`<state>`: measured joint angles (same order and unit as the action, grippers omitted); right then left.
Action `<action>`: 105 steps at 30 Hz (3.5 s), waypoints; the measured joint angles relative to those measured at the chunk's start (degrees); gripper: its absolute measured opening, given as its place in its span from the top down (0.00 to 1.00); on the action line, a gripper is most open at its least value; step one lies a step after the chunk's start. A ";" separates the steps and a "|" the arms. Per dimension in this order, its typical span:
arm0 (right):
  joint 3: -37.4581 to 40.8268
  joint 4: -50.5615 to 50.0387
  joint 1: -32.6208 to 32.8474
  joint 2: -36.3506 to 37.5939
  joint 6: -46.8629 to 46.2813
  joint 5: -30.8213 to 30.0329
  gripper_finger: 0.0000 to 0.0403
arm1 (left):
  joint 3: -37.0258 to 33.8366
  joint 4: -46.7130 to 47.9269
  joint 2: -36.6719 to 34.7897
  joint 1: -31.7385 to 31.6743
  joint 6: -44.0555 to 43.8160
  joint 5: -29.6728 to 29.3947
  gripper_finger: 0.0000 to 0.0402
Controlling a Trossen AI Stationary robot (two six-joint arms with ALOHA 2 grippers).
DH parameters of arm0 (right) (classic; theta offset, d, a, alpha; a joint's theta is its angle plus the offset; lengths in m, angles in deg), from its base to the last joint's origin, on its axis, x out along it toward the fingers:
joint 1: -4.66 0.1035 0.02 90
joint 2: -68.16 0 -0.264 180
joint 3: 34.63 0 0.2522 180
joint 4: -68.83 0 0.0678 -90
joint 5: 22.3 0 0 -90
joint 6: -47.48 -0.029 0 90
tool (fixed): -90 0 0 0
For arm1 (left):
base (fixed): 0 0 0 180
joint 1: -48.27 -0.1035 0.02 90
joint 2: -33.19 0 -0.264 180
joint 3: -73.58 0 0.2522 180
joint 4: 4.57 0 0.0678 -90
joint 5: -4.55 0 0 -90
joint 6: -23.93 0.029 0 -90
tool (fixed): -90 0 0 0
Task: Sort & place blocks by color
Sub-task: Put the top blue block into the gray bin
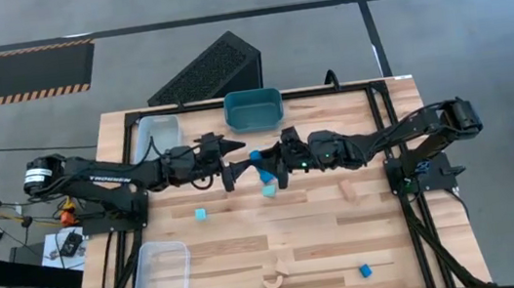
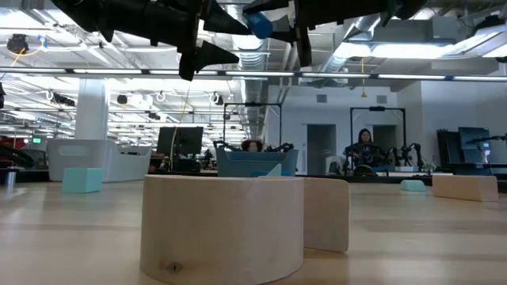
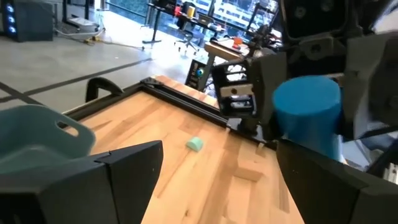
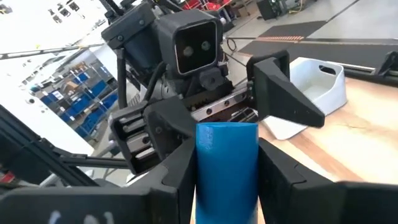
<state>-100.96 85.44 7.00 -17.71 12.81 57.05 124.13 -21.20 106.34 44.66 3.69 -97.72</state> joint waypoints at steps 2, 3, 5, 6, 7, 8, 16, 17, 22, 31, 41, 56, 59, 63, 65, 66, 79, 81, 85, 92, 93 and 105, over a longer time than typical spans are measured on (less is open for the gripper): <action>0.00 0.03 0.02 0.00 0.00 -0.31 0.65 | 0.01 -0.08 0.00 -0.06 0.01 0.01 0.25; 0.00 0.04 0.04 0.00 0.00 -0.26 0.65 | 0.01 -0.08 0.00 -0.05 0.01 0.00 0.25; 0.00 0.01 0.21 0.00 0.01 -0.27 0.65 | 0.01 -0.11 0.00 -0.01 0.03 0.28 0.25; 0.00 0.00 0.38 0.00 0.05 -0.38 0.65 | 0.01 -0.13 0.00 0.01 0.03 0.50 0.25; 0.00 0.01 0.39 0.00 0.07 -0.42 0.64 | 0.01 -0.13 0.00 0.01 0.03 0.61 0.25; 0.00 0.01 0.37 0.00 0.07 -0.41 0.64 | 0.01 -0.13 0.00 0.01 0.03 0.59 0.25; 0.04 -3.69 0.33 1.08 0.62 2.01 0.65 | 0.03 2.85 -3.26 0.03 1.83 0.63 0.25; 0.04 -4.31 0.35 1.55 0.69 1.99 0.64 | 0.03 3.61 -4.22 0.03 2.57 0.61 0.25; 0.02 -7.50 -0.18 4.64 2.55 1.96 0.64 | 0.05 9.35 -8.42 0.06 4.53 -0.31 0.25; -0.06 -3.03 -1.05 4.15 2.49 2.18 0.64 | 0.05 9.97 -10.91 0.07 2.97 1.42 0.25; 0.09 3.23 -2.10 3.98 2.19 5.03 0.64 | 0.01 4.23 -7.20 -0.21 -2.47 8.15 0.23; 0.04 1.23 -1.69 4.02 2.19 7.33 0.65 | -0.01 -10.20 1.14 -0.31 -6.80 8.90 0.33; 0.04 2.27 -2.07 4.02 2.38 6.91 0.65 | -0.01 -11.15 1.55 -0.31 -5.18 9.81 0.34; 0.04 2.48 -2.73 4.02 3.11 6.24 0.64 | 0.62 -15.66 3.20 -0.09 -5.09 15.22 0.35; 0.04 2.93 -2.91 4.02 4.00 6.18 0.64 | 1.47 -16.54 4.62 0.27 -5.84 16.91 0.35; 0.04 3.38 -2.91 4.02 4.64 6.16 0.65 | 2.28 -16.87 5.78 0.43 -6.14 17.56 0.35; 0.02 4.30 -2.75 4.04 6.88 7.67 0.65 | 12.45 -17.12 15.23 -0.53 -10.99 24.72 0.42; 0.02 4.42 -2.73 4.07 6.92 7.86 0.65 | 12.45 -17.04 15.23 -0.93 -11.10 25.63 0.50; 0.02 4.94 -2.71 4.07 7.13 7.92 0.64 | 12.45 -16.85 15.19 -1.83 -11.12 26.57 0.69; 0.00 4.89 -2.93 4.07 6.47 8.48 0.64 | 12.45 -16.33 15.04 -3.02 -10.50 27.01 0.76; 0.00 4.79 -2.95 4.07 6.32 8.65 0.64 | 12.45 -16.07 15.03 -3.13 -10.46 27.05 0.76; 0.12 -13.66 -5.40 9.79 2.13 2.25 0.49 | 12.51 6.01 11.82 -5.90 -9.54 16.22 0.76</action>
<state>-100.84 71.78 1.61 -7.92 14.94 59.30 136.64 -15.19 118.15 38.76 -5.85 -81.50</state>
